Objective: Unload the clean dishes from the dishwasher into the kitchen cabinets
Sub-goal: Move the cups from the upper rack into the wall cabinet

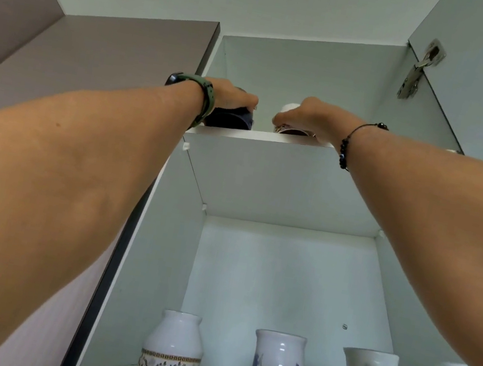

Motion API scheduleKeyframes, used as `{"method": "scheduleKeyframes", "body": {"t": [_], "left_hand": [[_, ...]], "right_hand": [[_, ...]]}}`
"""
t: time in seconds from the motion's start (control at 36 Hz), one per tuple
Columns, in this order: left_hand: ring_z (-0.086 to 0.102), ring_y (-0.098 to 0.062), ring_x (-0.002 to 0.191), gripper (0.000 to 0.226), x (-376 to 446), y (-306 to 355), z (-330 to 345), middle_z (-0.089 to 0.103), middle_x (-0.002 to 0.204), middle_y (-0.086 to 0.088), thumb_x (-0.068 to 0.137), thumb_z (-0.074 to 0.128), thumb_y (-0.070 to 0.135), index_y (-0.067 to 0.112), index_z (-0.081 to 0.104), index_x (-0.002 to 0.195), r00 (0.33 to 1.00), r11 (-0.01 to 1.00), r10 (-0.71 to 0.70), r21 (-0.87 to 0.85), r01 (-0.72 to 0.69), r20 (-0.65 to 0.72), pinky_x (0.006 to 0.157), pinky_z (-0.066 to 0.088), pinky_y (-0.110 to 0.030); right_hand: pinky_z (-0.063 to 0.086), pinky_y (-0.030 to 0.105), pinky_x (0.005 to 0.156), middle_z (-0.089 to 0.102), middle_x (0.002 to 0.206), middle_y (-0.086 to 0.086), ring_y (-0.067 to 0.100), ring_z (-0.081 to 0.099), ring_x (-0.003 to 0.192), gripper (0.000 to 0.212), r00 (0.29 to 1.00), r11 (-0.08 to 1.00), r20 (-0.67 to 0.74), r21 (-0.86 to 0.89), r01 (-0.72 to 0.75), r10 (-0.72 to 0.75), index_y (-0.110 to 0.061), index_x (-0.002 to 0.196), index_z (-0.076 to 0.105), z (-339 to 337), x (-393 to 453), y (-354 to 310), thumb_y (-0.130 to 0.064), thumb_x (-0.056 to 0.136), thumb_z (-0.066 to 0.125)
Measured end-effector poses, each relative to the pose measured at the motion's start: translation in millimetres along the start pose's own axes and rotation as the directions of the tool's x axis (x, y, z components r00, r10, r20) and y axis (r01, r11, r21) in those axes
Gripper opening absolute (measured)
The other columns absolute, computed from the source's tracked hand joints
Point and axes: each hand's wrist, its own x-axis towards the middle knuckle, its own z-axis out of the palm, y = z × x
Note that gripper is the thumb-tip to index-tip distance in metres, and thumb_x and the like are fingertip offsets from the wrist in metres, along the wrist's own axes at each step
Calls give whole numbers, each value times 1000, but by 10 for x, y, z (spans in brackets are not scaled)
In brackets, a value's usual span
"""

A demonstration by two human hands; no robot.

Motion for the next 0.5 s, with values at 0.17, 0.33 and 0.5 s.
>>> {"method": "scheduleKeyframes", "body": {"t": [0.17, 0.33, 0.5], "left_hand": [[54, -29, 111, 40, -41, -49, 139, 56, 115, -10, 78, 54, 54, 17, 54, 92, 1000, 1000, 1, 24, -1, -20, 100, 43, -37], [52, -26, 96, 32, -115, -37, 167, 52, 100, -7, 91, 49, 42, 24, 48, 65, 997, 989, 75, 127, -73, -4, 94, 41, -32], [48, -24, 100, 38, -157, -66, 126, 50, 105, -6, 93, 43, 52, 17, 52, 80, 996, 956, 91, 277, -94, 22, 98, 37, -34]], "right_hand": [[38, 25, 62, 51, 95, 7, 24, 49, 85, 18, 1000, 982, 14, -188, -7, 10, -11, 95, 49, -1, -44, 44, -27, 87, 53], [32, 24, 52, 51, 93, 8, 26, 47, 82, 18, 1000, 935, 15, -354, -14, 20, -10, 93, 52, 32, -21, 12, -28, 87, 50], [35, 28, 73, 51, 100, 8, 27, 46, 89, 27, 998, 913, 38, -408, -21, 40, -12, 102, 54, 31, -3, 11, -34, 91, 49]]}}
